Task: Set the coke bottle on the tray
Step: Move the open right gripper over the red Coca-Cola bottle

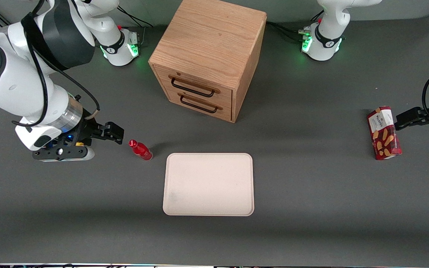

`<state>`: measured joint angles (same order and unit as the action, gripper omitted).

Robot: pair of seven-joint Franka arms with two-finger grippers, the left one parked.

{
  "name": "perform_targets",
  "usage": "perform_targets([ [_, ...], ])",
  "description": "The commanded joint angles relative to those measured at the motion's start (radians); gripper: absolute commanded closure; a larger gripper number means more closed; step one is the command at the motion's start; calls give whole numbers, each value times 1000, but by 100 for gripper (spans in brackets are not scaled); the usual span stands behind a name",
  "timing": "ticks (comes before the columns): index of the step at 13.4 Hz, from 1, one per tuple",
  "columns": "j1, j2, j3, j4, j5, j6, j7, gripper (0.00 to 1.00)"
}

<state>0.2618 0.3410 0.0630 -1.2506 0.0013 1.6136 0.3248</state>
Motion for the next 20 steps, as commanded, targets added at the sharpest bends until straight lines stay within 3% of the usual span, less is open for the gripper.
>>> perform_targets([
  [1, 5, -95, -8, -125, 8, 17, 17, 0],
  [5, 5, -227, -8, -335, 8, 113, 10, 0],
  [10, 5, -234, -6, -417, 8, 189, 8, 0],
  [20, 14, -206, -6, -791, 8, 704, 5, 0],
])
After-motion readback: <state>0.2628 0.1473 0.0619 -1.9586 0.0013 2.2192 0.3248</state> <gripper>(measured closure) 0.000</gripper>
